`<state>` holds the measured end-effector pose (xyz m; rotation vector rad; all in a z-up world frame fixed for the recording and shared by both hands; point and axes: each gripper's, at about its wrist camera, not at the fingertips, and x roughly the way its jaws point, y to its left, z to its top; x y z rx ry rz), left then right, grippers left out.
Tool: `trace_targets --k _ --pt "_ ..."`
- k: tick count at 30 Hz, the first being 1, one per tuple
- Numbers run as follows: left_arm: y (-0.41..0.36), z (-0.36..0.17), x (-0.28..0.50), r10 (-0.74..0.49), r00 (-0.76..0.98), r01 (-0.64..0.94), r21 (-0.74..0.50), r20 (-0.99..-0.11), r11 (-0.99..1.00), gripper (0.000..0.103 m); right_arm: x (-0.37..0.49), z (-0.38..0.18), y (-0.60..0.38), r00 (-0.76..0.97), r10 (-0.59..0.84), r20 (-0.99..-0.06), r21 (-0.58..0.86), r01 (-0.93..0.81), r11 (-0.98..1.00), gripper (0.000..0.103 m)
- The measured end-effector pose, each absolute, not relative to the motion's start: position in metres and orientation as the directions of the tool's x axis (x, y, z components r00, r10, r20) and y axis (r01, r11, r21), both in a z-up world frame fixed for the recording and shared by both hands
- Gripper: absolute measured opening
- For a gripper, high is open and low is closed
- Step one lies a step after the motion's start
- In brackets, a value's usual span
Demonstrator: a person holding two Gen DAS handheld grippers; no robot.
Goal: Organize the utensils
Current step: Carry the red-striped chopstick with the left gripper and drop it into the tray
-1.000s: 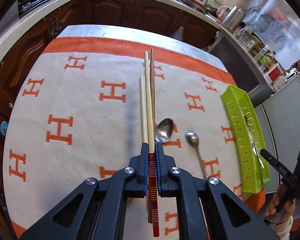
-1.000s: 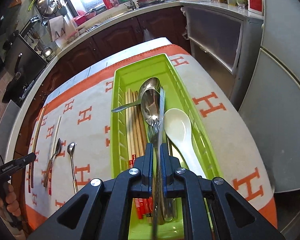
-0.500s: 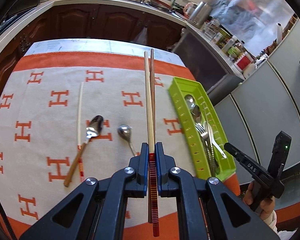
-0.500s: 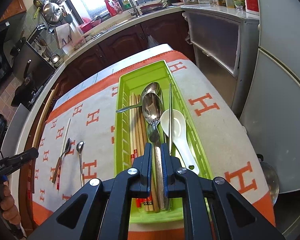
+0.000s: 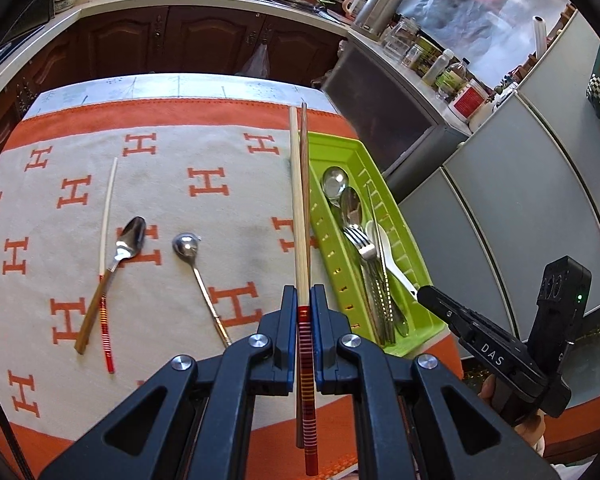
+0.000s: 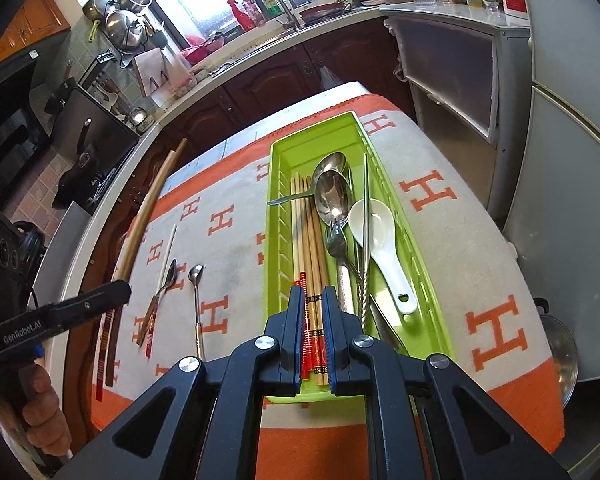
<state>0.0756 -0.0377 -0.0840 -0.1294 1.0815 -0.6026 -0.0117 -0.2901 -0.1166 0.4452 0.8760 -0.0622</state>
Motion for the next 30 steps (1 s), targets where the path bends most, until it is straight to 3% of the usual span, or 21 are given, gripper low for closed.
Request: trace_targets --k 12,18,19,21,23,30 --pt "-0.118 -0.094 0.09 -0.556 0.314 0.402 -0.423 -0.77 0.812 0.004 -0.024 -0.07 -0.316 0.713 0.042 -0.7 0.367 0.309 0.877 0.009" --pt "-0.157 -0.122 0.097 -0.508 0.281 0.379 -0.392 -0.814 0.838 0.005 -0.03 -0.064 -0.325 0.72 0.036 -0.693 0.381 0.323 0.866 0.01" --pt "-0.163 -0.128 0.096 -0.504 0.259 0.383 -0.391 -0.824 0.837 0.007 -0.03 -0.065 -0.326 0.72 0.035 -0.693 0.381 0.326 0.865 0.01" --pt "-0.17 -0.135 0.094 -0.502 0.229 0.385 -0.396 -0.834 0.834 0.028 -0.03 -0.067 -0.329 0.717 0.036 -0.696 0.385 0.33 0.862 0.01" --pt "-0.171 -0.134 0.089 -0.503 0.243 0.389 -0.392 -0.829 0.834 0.04 -0.031 -0.068 -0.332 0.716 0.037 -0.697 0.388 0.334 0.859 0.01" --pt "-0.153 -0.11 0.075 -0.482 0.331 0.438 -0.32 -0.811 0.84 0.05 -0.023 -0.078 -0.327 0.698 0.063 -0.714 0.389 0.319 0.864 0.01"
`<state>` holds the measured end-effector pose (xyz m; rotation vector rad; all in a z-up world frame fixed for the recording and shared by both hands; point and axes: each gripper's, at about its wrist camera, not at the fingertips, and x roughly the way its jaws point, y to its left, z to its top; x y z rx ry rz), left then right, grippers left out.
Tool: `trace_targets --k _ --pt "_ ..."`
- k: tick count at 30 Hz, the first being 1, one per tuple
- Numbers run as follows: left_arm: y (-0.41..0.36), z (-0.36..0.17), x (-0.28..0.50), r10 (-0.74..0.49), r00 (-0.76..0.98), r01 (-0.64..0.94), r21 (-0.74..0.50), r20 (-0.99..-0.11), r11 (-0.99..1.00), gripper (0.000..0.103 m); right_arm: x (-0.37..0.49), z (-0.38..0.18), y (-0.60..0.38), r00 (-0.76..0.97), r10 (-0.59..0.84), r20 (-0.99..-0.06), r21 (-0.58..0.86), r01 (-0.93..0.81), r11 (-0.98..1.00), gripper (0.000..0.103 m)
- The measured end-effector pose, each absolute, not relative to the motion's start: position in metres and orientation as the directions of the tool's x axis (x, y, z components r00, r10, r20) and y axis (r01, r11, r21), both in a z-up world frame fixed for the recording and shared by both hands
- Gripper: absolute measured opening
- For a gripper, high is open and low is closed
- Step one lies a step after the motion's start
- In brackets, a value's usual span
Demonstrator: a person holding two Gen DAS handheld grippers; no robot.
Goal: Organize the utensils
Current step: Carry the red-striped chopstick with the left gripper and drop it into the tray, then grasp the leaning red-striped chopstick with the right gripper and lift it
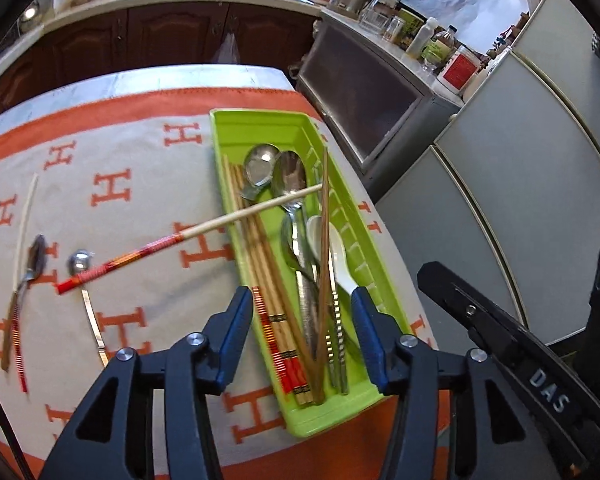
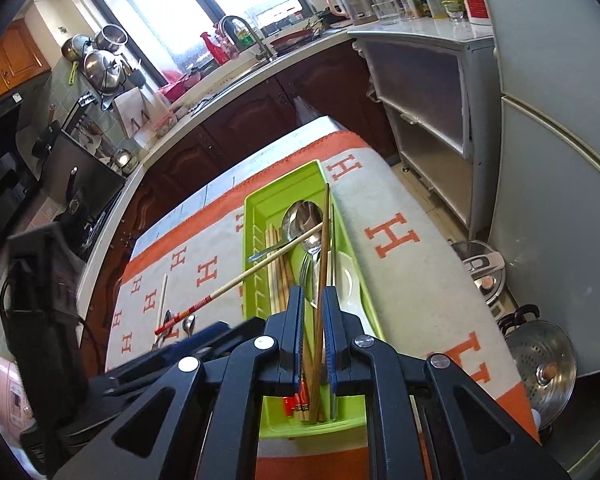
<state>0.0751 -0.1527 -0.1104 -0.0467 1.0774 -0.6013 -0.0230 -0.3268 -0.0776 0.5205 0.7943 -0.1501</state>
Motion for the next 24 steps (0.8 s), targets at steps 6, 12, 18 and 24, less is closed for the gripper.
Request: trace_targets --k 6,12,18,24 --pt "-0.103 -0.098 0.091 -0.458 0.356 0.426 -0.295 -0.814 0.855 0.053 -0.014 -0.084 -0.313 0.693 0.115 -0.711 0.408 0.275 0.87 0.009" --pt "-0.06 -0.107 0.114 -0.438 0.345 0.473 -0.25 -0.83 0.845 0.067 0.004 -0.094 -0.292 0.663 0.255 -0.704 0.488 0.19 0.852 0.009" --pt "-0.042 -0.133 0.133 -0.484 0.275 0.45 -0.334 -0.831 0.828 0.067 0.027 -0.102 -0.252 0.618 0.344 -0.706 0.505 0.1 0.857 0.009" --pt "-0.026 -0.135 0.127 -0.489 0.312 0.419 -0.344 -0.814 0.84 0.067 0.059 -0.119 -0.222 0.568 0.359 -0.741 0.489 0.09 0.868 0.01"
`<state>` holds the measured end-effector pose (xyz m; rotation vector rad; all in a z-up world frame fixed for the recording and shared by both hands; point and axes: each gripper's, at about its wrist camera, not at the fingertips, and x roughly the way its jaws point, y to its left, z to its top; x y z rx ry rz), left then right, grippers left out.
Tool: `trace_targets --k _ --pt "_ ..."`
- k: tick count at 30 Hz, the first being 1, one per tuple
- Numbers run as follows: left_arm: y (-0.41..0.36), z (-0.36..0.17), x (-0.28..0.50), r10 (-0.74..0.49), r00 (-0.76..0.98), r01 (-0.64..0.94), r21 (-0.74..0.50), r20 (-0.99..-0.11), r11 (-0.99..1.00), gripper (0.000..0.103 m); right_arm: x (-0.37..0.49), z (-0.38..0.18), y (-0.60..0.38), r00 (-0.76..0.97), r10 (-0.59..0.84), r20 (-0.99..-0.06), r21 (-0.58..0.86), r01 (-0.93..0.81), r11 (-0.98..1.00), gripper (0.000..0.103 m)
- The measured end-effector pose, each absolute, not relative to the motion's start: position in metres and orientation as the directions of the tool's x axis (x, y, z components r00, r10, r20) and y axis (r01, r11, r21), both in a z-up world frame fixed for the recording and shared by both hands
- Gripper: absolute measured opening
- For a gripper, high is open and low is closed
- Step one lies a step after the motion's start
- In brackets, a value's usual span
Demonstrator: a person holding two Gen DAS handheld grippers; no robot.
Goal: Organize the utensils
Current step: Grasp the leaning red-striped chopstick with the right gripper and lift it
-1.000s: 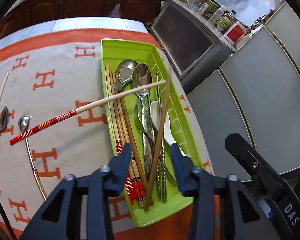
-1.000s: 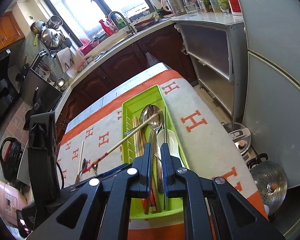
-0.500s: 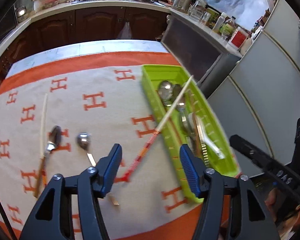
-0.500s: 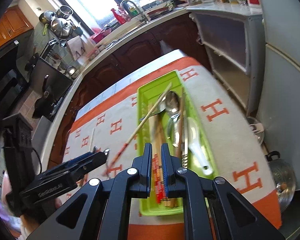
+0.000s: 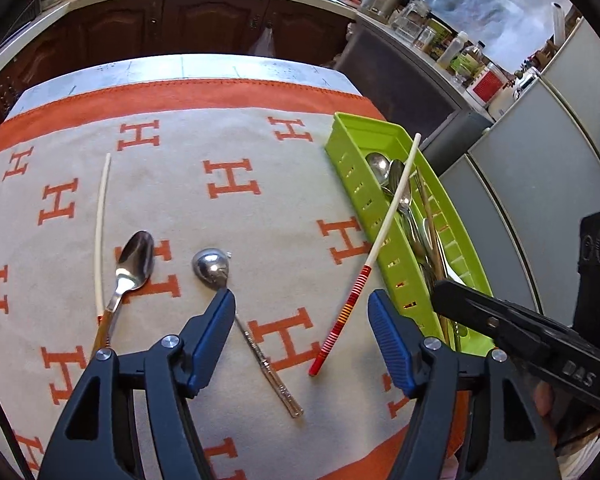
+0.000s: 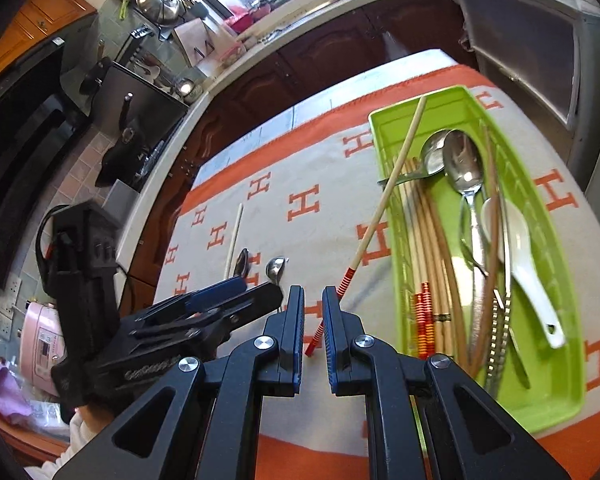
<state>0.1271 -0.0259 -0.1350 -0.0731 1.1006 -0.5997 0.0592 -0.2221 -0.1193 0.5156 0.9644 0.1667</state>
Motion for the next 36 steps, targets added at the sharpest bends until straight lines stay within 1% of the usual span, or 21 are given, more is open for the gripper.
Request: trace_targets --k 1,2,3,4,5,11,15,22,24,25,26,27,28,30,34,35,36 --pt "-0.022 -0.134 0.126 -0.486 0.324 0.415 -0.339 -0.812 0.844 0.067 0.064 -0.124 -0.219 0.564 0.35 -0.748 0.482 0.099 0.87 0.015" --pt "-0.018 -0.134 0.125 -0.481 0.337 0.41 -0.334 -0.809 0.849 0.067 0.071 -0.13 -0.216 0.558 0.335 -0.759 0.477 0.125 0.87 0.023" --pt "-0.011 -0.132 0.123 -0.476 0.353 0.402 -0.329 -0.805 0.854 0.067 0.074 -0.133 -0.217 0.555 0.331 -0.763 0.481 0.144 0.865 0.026" --pt "-0.006 -0.131 0.122 -0.472 0.363 0.397 -0.325 -0.803 0.858 0.067 0.078 -0.137 -0.218 0.554 0.327 -0.766 0.486 0.165 0.858 0.033" --pt "-0.002 -0.13 0.121 -0.465 0.376 0.391 -0.318 -0.801 0.864 0.067 0.081 -0.141 -0.219 0.552 0.318 -0.77 0.488 0.189 0.852 0.037" --pt "0.039 -0.123 0.123 -0.406 0.455 0.347 -0.262 -0.793 0.9 0.067 0.104 -0.16 -0.21 0.527 0.234 -0.817 0.424 0.275 0.863 0.037" --pt "0.067 -0.125 0.131 -0.387 0.461 0.32 -0.257 -0.799 0.912 0.067 0.121 -0.176 -0.2 0.501 0.17 -0.848 0.372 0.335 0.866 0.037" --pt "0.089 -0.138 0.131 -0.377 0.445 0.296 -0.264 -0.812 0.918 0.067 0.139 -0.183 -0.179 0.512 0.039 -0.858 0.259 0.367 0.893 0.037" --pt "0.089 -0.143 0.13 -0.374 0.437 0.297 -0.261 -0.818 0.918 0.067 0.142 -0.184 -0.177 0.504 -0.003 -0.864 0.22 0.383 0.897 0.03" --pt "0.089 -0.145 0.13 -0.374 0.432 0.298 -0.261 -0.821 0.918 0.067 0.142 -0.185 -0.176 0.497 -0.024 -0.868 0.2 0.393 0.898 0.022" --pt "0.089 -0.147 0.129 -0.375 0.428 0.301 -0.261 -0.822 0.917 0.067 0.145 -0.187 -0.175 0.485 -0.044 -0.873 0.179 0.405 0.897 0.017" --pt "0.088 -0.148 0.129 -0.376 0.425 0.304 -0.262 -0.823 0.916 0.067 0.146 -0.188 -0.176 0.482 -0.051 -0.875 0.173 0.408 0.896 0.016" --pt "0.088 -0.15 0.129 -0.377 0.423 0.306 -0.262 -0.824 0.915 0.067 0.148 -0.19 -0.175 0.475 -0.055 -0.878 0.169 0.415 0.894 0.01" --pt "0.087 -0.153 0.129 -0.376 0.418 0.308 -0.261 -0.827 0.915 0.067 0.151 -0.192 -0.177 0.467 -0.056 -0.882 0.168 0.425 0.889 0.006" --pt "0.087 -0.161 0.13 -0.372 0.402 0.3 -0.263 -0.837 0.917 0.067 0.146 -0.19 -0.186 0.482 -0.018 -0.876 0.212 0.418 0.883 0.005" --pt "0.087 -0.164 0.131 -0.372 0.396 0.296 -0.267 -0.839 0.917 0.065 0.145 -0.191 -0.189 0.487 -0.002 -0.874 0.232 0.421 0.877 0.005" --pt "0.087 -0.167 0.132 -0.372 0.389 0.29 -0.271 -0.843 0.918 0.062 0.145 -0.19 -0.191 0.497 0.02 -0.868 0.26 0.42 0.87 0.005"
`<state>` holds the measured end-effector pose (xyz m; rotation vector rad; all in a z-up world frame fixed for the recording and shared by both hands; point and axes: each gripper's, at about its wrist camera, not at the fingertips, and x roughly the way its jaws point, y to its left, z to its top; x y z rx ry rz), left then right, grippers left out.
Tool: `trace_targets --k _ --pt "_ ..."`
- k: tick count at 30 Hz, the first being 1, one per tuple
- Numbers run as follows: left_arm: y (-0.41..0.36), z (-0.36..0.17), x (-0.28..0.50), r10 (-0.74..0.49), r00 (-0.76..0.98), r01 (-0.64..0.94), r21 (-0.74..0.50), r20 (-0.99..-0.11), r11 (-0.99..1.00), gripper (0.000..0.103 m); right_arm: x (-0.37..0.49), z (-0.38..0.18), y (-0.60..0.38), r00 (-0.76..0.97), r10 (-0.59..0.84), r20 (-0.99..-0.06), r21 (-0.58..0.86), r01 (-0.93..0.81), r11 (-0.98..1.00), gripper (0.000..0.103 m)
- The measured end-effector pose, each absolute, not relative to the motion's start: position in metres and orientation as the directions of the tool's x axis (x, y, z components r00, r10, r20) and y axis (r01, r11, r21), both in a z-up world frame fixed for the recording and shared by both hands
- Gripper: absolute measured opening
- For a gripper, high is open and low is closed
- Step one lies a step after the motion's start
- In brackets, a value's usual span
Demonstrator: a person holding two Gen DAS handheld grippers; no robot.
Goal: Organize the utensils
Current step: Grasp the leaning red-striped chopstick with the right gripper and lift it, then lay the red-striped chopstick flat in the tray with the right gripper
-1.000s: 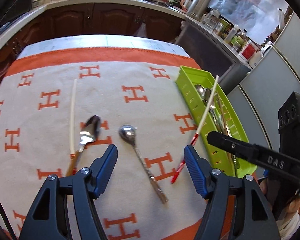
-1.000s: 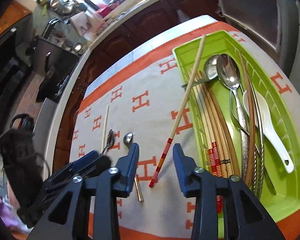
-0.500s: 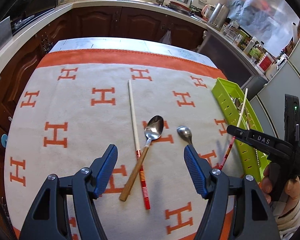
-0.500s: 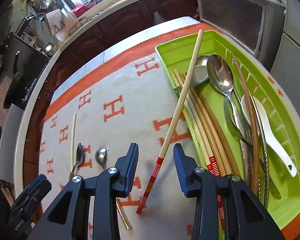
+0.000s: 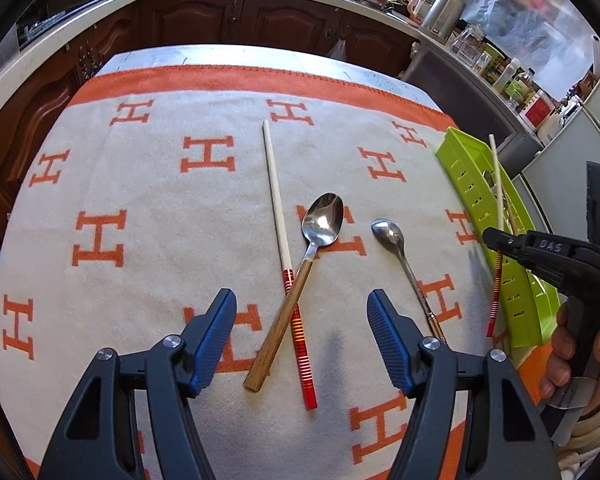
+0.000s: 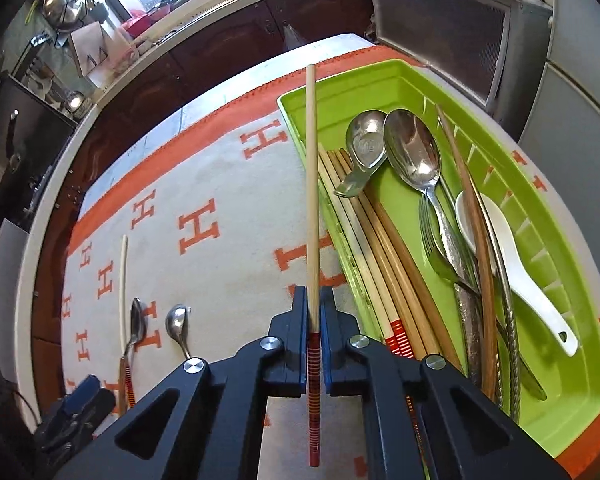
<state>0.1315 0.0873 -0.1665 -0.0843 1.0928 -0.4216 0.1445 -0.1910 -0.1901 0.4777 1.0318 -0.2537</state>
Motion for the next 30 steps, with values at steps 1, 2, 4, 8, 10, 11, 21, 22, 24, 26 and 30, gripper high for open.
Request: trace_targets --k 1,2,4,8,10,11,21,22,24,26,30 --pt "0.087 -0.169 0.133 -0.375 0.38 0.287 -0.277 -0.846 0.917 0.06 0.143 -0.188 -0.194 0.507 0.035 -0.861 0.279 0.415 0.866 0.005" --pt "0.087 -0.172 0.133 -0.375 0.373 0.283 -0.281 -0.849 0.917 0.058 0.139 -0.186 -0.196 0.513 0.04 -0.858 0.286 0.413 0.865 0.005" --pt "0.087 -0.176 0.134 -0.376 0.365 0.274 -0.288 -0.852 0.918 0.058 0.136 -0.175 -0.201 0.543 0.071 -0.837 0.327 0.392 0.86 0.005" --pt "0.084 -0.18 0.134 -0.372 0.356 0.265 -0.289 -0.857 0.92 0.057 0.128 -0.148 -0.211 0.58 0.136 -0.803 0.383 0.329 0.863 0.005" --pt "0.082 -0.18 0.133 -0.369 0.358 0.266 -0.285 -0.858 0.921 0.057 0.124 -0.133 -0.216 0.586 0.153 -0.795 0.384 0.292 0.876 0.005" --pt "0.082 -0.18 0.133 -0.367 0.359 0.267 -0.283 -0.858 0.921 0.057 0.121 -0.125 -0.219 0.588 0.162 -0.792 0.383 0.274 0.882 0.005" --pt "0.076 -0.18 0.133 -0.354 0.356 0.256 -0.274 -0.865 0.927 0.056 0.077 -0.049 -0.25 0.62 0.006 -0.785 0.152 0.183 0.971 0.005" --pt "0.076 -0.18 0.132 -0.354 0.357 0.255 -0.274 -0.865 0.927 0.056 0.072 -0.043 -0.253 0.618 -0.005 -0.786 0.135 0.181 0.974 0.005" --pt "0.076 -0.18 0.132 -0.352 0.357 0.255 -0.273 -0.865 0.928 0.056 0.064 -0.037 -0.256 0.613 -0.042 -0.789 0.087 0.178 0.98 0.005" --pt "0.076 -0.18 0.132 -0.353 0.356 0.256 -0.273 -0.865 0.927 0.056 0.058 -0.033 -0.258 0.608 -0.061 -0.792 0.056 0.172 0.984 0.005" --pt "0.076 -0.179 0.13 -0.348 0.357 0.249 -0.27 -0.867 0.93 0.056 0.058 -0.046 -0.262 0.566 -0.09 -0.82 -0.003 0.152 0.988 0.005"
